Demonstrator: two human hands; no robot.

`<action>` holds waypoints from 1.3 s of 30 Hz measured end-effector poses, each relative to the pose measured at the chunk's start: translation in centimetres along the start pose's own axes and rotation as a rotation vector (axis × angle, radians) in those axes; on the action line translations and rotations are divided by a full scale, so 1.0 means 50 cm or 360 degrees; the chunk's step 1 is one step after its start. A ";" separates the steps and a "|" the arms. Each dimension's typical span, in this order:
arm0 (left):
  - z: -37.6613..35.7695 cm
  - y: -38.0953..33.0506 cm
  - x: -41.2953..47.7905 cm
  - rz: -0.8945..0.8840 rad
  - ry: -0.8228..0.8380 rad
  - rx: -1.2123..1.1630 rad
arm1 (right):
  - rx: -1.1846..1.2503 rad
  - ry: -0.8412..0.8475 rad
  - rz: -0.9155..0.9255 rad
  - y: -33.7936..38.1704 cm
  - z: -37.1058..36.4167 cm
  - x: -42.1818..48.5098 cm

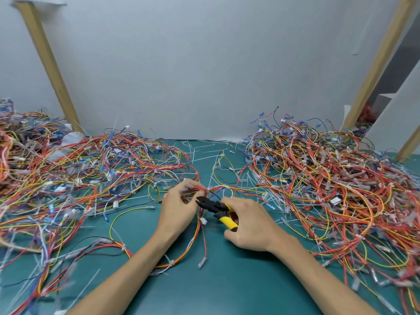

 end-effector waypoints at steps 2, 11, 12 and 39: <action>0.003 0.000 0.001 0.0004 -0.0014 0.0038 | 0.0013 -0.0003 0.0010 0.000 0.001 0.000; -0.004 0.009 0.005 0.0083 0.0038 -0.0039 | 0.0011 0.0050 0.0002 0.006 0.005 0.001; -0.003 0.010 0.006 0.0093 0.0031 -0.0062 | 0.0009 0.0059 0.0007 0.006 0.006 0.001; 0.005 0.021 0.010 0.0011 -0.0080 -0.0033 | 0.0977 -0.1217 -0.0555 -0.079 0.058 -0.022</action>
Point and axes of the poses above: each hand's wrist, its own x-axis towards the middle knuckle, its own z-axis out of the back of the hand, y = z × x, the point moved 4 cm from there along x, towards the middle knuckle, and after that the axes turned 11 degrees about z, right-handed, at the moved point
